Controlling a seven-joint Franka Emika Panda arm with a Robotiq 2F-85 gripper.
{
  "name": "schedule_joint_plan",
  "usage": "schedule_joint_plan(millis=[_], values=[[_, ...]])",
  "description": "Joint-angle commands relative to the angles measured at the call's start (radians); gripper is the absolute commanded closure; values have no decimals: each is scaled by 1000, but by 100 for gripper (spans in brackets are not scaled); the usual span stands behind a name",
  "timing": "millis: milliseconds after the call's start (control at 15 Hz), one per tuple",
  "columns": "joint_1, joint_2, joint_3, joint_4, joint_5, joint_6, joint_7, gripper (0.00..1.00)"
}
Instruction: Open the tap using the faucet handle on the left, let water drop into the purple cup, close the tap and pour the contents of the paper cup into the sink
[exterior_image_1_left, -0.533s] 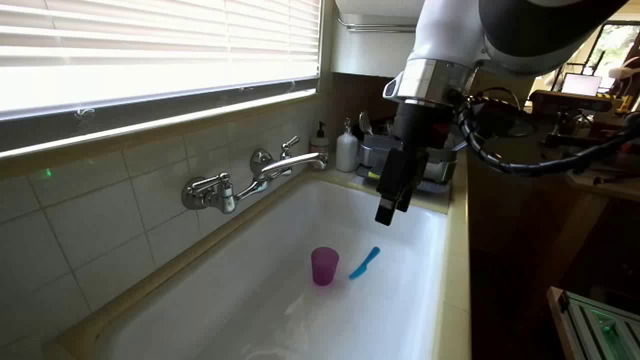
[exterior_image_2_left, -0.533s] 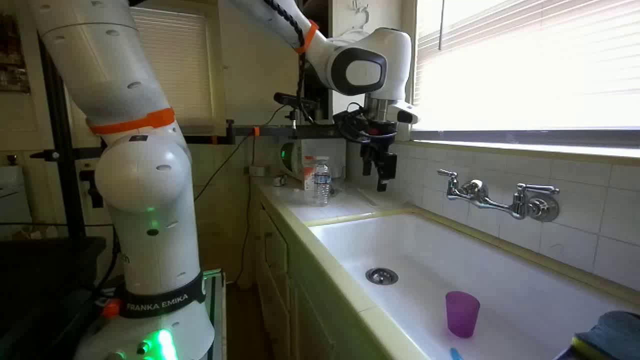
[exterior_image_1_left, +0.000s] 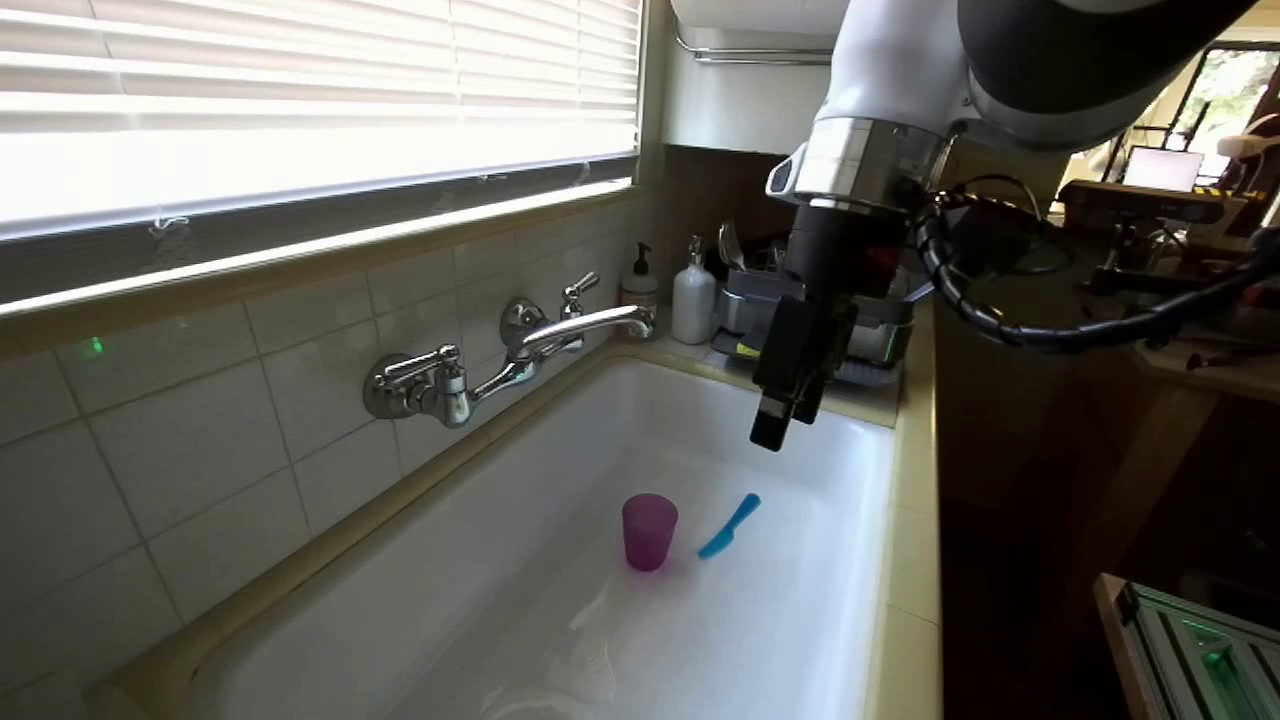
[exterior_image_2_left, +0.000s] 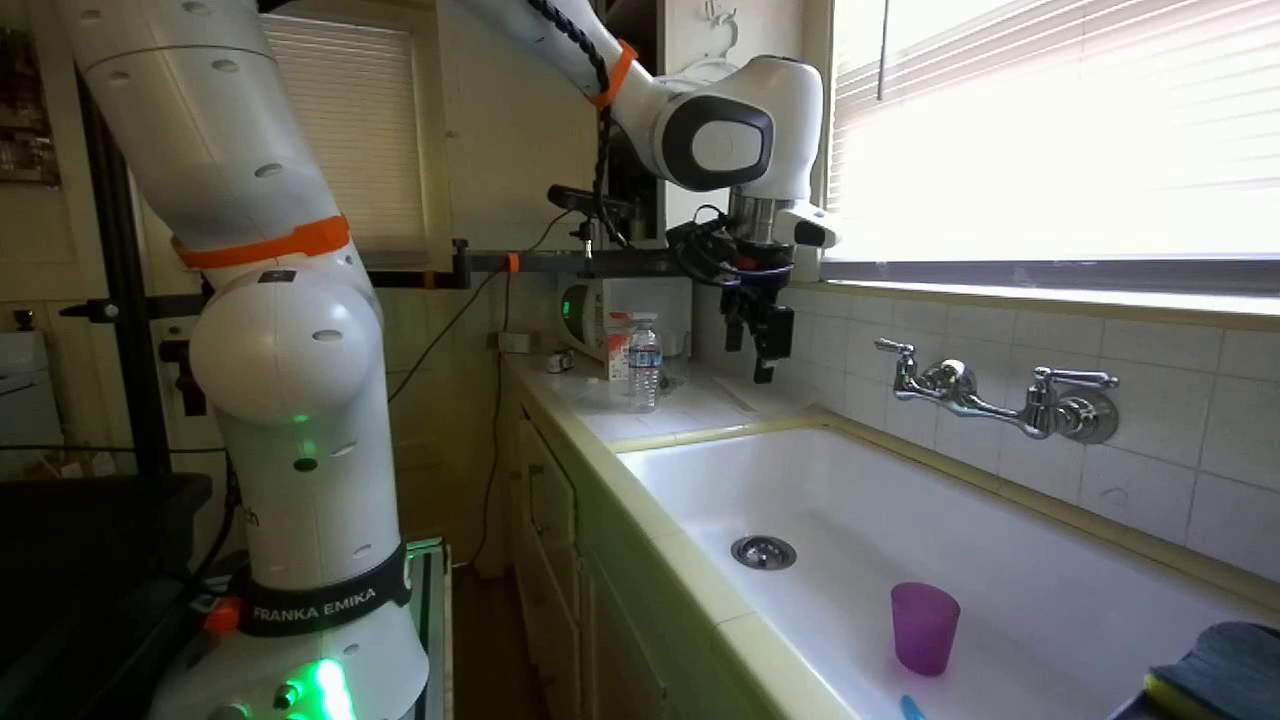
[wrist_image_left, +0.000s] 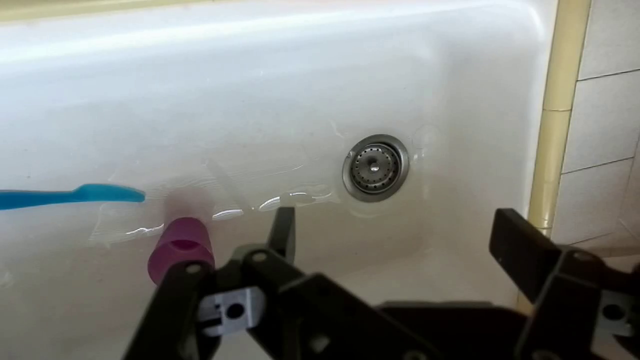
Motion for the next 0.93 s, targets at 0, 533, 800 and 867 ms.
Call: schedule_joint_plan(millis=[0, 533, 800, 867], values=[[-36, 7, 12, 9, -31, 37, 58, 0], [-143, 27, -11, 100, -154, 110, 155, 0], [-186, 65, -27, 195, -229, 109, 181, 0], [-199, 80, -29, 223, -255, 110, 196, 0]])
